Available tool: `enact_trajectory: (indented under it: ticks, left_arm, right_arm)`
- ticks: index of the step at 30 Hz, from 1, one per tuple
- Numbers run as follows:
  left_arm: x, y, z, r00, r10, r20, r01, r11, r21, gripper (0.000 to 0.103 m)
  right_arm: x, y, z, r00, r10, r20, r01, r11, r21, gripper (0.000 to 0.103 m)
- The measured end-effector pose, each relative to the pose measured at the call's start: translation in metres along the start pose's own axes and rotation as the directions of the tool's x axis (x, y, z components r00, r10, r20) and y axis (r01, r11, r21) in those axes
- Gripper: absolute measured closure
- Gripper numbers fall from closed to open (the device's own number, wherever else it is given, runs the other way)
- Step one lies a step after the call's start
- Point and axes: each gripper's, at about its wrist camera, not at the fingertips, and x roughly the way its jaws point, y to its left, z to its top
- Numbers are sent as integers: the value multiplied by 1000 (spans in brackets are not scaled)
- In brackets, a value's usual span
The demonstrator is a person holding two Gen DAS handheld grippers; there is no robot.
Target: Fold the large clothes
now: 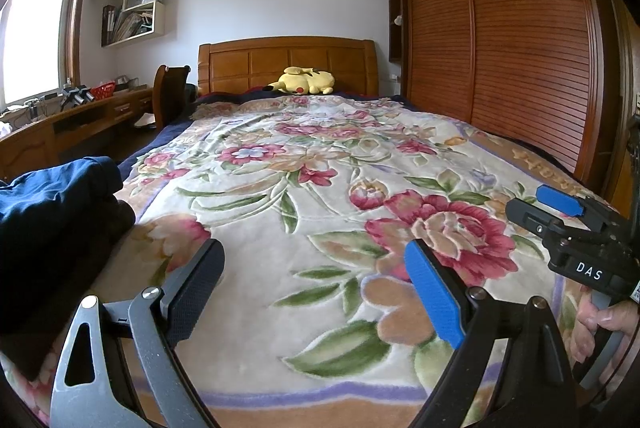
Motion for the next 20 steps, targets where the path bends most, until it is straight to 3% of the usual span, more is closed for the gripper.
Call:
enact_trajectory:
  ticks: [20]
  left_arm:
    - [1, 0, -1, 1000, 1, 1, -1, 1000, 2, 11]
  right_arm:
    - [1, -3, -2, 1000, -3, 4, 3, 1000, -1, 25]
